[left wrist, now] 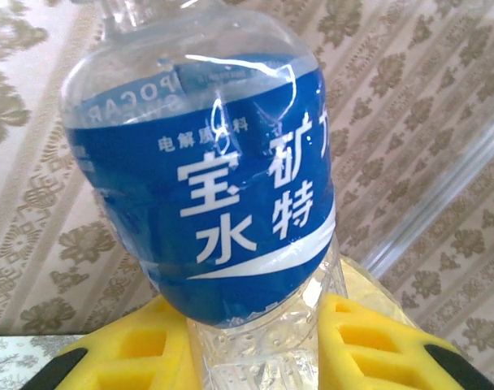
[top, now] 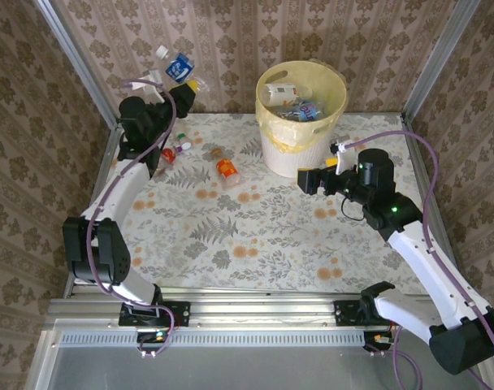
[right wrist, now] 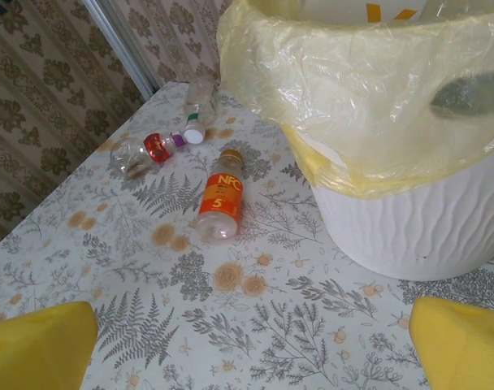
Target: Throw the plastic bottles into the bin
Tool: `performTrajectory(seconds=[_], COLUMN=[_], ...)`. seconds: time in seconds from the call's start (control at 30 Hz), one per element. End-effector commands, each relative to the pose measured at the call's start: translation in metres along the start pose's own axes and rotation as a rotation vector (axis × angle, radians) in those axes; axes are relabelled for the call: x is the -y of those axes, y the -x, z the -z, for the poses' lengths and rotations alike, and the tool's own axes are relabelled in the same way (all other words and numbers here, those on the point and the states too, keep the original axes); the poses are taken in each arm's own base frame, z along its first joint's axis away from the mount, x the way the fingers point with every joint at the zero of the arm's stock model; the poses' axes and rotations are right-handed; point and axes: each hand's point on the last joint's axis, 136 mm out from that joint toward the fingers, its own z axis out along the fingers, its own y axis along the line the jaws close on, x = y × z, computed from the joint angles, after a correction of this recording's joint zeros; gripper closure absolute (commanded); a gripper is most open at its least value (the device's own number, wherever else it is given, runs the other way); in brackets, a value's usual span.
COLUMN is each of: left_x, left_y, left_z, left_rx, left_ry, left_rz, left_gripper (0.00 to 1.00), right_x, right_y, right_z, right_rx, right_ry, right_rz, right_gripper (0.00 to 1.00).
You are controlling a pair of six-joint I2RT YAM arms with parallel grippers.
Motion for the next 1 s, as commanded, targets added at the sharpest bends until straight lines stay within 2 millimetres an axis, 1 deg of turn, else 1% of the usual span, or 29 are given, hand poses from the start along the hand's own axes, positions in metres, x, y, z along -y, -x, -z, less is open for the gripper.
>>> performTrajectory(seconds=[0.0, 0.1, 0.17, 0.23, 0.27, 0.3, 0.33, 0.37, 0.4, 0.43, 0.47, 0.5, 0.53, 0.6, 0.7, 0.73, 0.77, 0.8, 0.83, 0.87, 0.97], left_x=[0.043, 0.069, 0.092, 0.121, 0.131, 0.156, 0.169, 0.176, 0.174, 0.169, 0.165, 0.159, 0.153, 0.150, 0.153, 0.153, 0.149, 0.150, 0.143, 0.140, 0.130], left_y=[-0.008, -0.017, -0.025, -0.041, -0.046, -0.064, -0.077, -0.087, -0.099, -0.106, -0.105, -0.102, -0.093, -0.070, -0.037, -0.029, -0.027, -0.021, -0.008, 0.001, 0.014], left_z=[-0.013, -0.035, -0.053, -0.076, -0.085, -0.097, -0.107, -0.116, -0.125, -0.133, -0.137, -0.140, -0.139, -0.130, -0.106, -0.096, -0.089, -0.078, -0.065, -0.053, -0.015], left_rx=[-0.076, -0.119, -0.154, -0.200, -0.222, -0.269, -0.311, -0.341, -0.383, -0.411, -0.423, -0.430, -0.425, -0.389, -0.324, -0.310, -0.310, -0.300, -0.271, -0.247, -0.218], left_ry=[-0.084, -0.147, -0.206, -0.283, -0.315, -0.376, -0.413, -0.427, -0.414, -0.388, -0.365, -0.337, -0.309, -0.285, -0.267, -0.255, -0.241, -0.234, -0.205, -0.185, -0.135], left_rz=[-0.079, -0.088, -0.096, -0.099, -0.100, -0.098, -0.100, -0.104, -0.102, -0.097, -0.090, -0.084, -0.078, -0.079, -0.104, -0.107, -0.106, -0.110, -0.119, -0.125, -0.136], left_gripper=[0.72, 0.72, 0.72, 0.72, 0.71, 0.71, 0.64, 0.53, 0.38, 0.24, 0.14, 0.01, 0.00, 0.00, 0.00, 0.00, 0.00, 0.00, 0.00, 0.00, 0.00], right_x=[0.002, 0.002, 0.001, 0.001, 0.000, 0.001, 0.001, 0.000, 0.000, 0.000, -0.001, -0.002, -0.003, -0.003, -0.004, -0.003, -0.002, -0.002, -0.003, -0.003, -0.004], right_y=[-0.003, -0.003, -0.002, -0.001, -0.001, -0.001, -0.001, -0.001, -0.001, 0.001, 0.002, 0.002, 0.003, 0.005, 0.009, 0.009, 0.010, 0.010, 0.010, 0.010, 0.006], right_z=[0.007, 0.012, 0.016, 0.020, 0.022, 0.023, 0.025, 0.026, 0.028, 0.030, 0.031, 0.033, 0.035, 0.039, 0.044, 0.044, 0.044, 0.044, 0.044, 0.043, 0.036], right_rx=[-0.001, 0.005, 0.013, 0.020, 0.023, 0.025, 0.027, 0.028, 0.030, 0.036, 0.038, 0.039, 0.041, 0.047, 0.071, 0.074, 0.077, 0.077, 0.079, 0.077, 0.046], right_ry=[-0.024, -0.030, -0.031, -0.038, -0.037, -0.040, -0.043, -0.043, -0.043, -0.044, -0.044, -0.044, -0.043, -0.046, -0.052, -0.056, -0.058, -0.060, -0.056, -0.053, -0.042], right_rz=[0.001, 0.003, 0.007, 0.009, 0.011, 0.011, 0.011, 0.011, 0.012, 0.013, 0.014, 0.017, 0.018, 0.021, 0.026, 0.023, 0.020, 0.013, 0.006, -0.001, -0.031], right_gripper=[0.00, 0.00, 0.00, 0.00, 0.00, 0.00, 0.00, 0.00, 0.00, 0.00, 0.00, 0.00, 0.00, 0.00, 0.00, 0.00, 0.00, 0.00, 0.00, 0.00, 0.00])
